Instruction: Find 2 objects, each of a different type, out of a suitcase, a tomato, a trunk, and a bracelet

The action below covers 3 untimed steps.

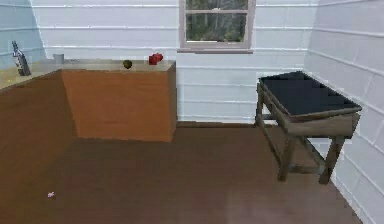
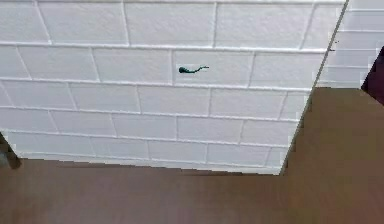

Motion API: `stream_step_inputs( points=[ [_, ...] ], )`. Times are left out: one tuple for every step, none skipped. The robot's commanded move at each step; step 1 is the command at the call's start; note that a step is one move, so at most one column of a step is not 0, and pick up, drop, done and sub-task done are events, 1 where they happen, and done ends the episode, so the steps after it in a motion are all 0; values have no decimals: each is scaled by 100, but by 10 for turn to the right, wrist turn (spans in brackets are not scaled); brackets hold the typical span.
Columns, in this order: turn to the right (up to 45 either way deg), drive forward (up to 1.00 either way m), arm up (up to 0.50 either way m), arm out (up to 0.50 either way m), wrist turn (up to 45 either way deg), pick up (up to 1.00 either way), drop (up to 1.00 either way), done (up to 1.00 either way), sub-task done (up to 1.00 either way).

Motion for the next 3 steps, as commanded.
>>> stream_step_inputs(
  points=[
    [0, 100, 0, 0, 0, 0, 0, 0, 0],
    [30, 0, 0, 0, 0, 0, 0, 0, 0],
    [0, 80, 0, 0, 0, 0, 0, 0, 0]
  ],
)
